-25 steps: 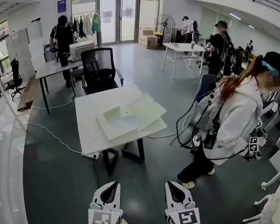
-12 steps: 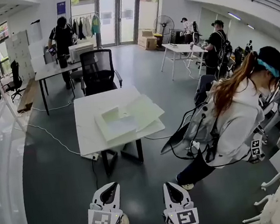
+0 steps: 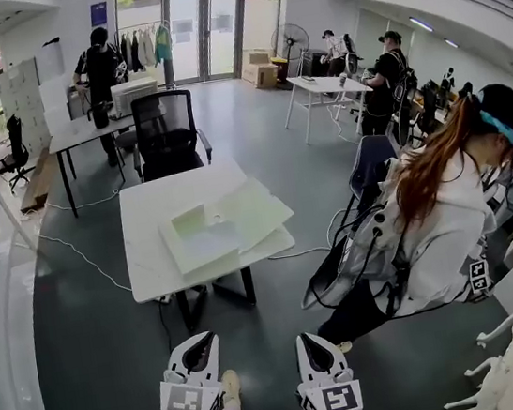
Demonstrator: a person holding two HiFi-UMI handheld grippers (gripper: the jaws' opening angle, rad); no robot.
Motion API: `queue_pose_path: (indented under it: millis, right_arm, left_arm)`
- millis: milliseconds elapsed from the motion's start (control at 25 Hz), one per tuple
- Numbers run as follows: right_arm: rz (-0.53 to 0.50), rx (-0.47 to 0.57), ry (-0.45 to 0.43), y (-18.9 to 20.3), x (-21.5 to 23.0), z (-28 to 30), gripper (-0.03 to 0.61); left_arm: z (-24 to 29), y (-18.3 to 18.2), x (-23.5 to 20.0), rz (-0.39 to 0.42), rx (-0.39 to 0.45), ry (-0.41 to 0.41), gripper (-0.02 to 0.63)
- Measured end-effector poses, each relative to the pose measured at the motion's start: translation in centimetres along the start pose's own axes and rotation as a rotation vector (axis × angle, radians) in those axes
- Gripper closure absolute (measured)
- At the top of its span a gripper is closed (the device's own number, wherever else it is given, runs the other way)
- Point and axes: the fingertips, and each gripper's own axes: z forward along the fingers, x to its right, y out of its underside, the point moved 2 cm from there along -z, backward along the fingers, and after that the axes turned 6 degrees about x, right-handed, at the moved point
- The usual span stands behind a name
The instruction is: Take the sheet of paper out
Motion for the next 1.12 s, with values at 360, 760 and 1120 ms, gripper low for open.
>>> queue_pose_path:
  millis: [360, 760, 1120]
  right_arm:
    - [0.02, -0.013, 0.014, -0.1, 3.9, 12.1, 0.561]
    - [0.026, -0.051, -0.002, 0.0, 5.1, 23.7, 0.561]
    - [0.014, -0.053, -0.014, -0.7, 5.1, 32.5, 0.561]
  left_arm:
    - [11.4, -0.4, -6.3, -0.012, -0.023, 0.032, 0.589]
    - [19.8, -0.8, -14.0, -0.034, -0.053, 0.026, 0.589]
    - [25.2, -1.3, -20.4, -0.045, -0.054, 0.016, 0.589]
